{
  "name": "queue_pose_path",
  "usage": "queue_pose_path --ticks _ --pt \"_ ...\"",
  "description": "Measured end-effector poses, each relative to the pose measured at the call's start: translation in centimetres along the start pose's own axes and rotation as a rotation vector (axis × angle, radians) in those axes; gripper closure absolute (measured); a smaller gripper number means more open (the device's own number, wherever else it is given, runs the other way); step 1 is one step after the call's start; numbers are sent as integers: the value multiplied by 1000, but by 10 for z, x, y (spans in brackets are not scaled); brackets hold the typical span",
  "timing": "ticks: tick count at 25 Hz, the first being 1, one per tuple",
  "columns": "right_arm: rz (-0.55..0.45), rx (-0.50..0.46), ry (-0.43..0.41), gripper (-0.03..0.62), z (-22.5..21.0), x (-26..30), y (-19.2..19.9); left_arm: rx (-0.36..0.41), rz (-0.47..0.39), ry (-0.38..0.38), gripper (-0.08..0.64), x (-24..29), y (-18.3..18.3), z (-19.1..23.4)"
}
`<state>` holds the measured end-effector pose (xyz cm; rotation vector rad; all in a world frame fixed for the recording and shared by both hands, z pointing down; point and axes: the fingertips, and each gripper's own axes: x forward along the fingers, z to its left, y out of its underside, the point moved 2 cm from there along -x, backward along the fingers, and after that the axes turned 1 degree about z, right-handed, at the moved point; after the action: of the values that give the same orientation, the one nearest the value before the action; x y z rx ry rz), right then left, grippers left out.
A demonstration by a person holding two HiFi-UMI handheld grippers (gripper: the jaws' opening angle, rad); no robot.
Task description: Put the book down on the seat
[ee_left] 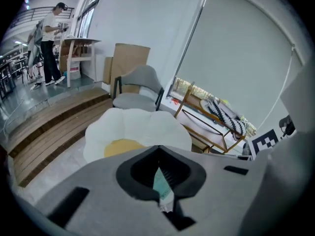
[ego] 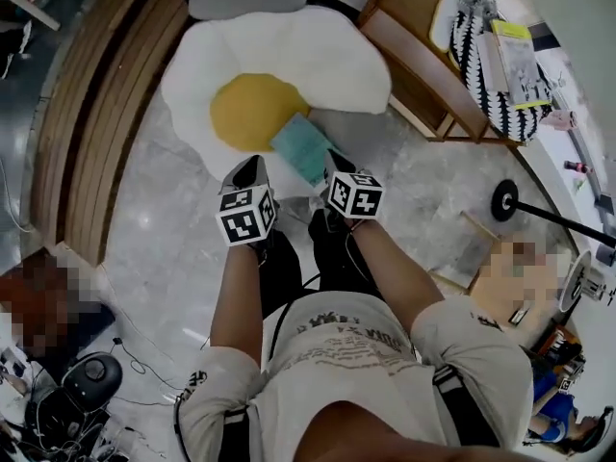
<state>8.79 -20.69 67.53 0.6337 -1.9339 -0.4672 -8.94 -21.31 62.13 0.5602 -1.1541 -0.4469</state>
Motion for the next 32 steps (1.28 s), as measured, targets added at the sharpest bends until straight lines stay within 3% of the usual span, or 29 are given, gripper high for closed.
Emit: queue_pose_path --ticks 5,12,24,28,32 --pt "-121 -173 24 566 55 -43 -69 -29 -94 -3 540 -52 -62 -5" --pt "-355 -341 26 566 125 -118 -155 107 -220 -15 539 -115 -128 -30" --pt "-725 -424 -102 566 216 -230 -271 237 -555 13 540 -227 -249 -73" --pt "-813 -437 -138 566 235 -264 -290 263 -652 5 540 -258 -270 -81" --pt "-843 -472 -122 566 241 -273 -296 289 -701 -22 540 -270 -279 -79"
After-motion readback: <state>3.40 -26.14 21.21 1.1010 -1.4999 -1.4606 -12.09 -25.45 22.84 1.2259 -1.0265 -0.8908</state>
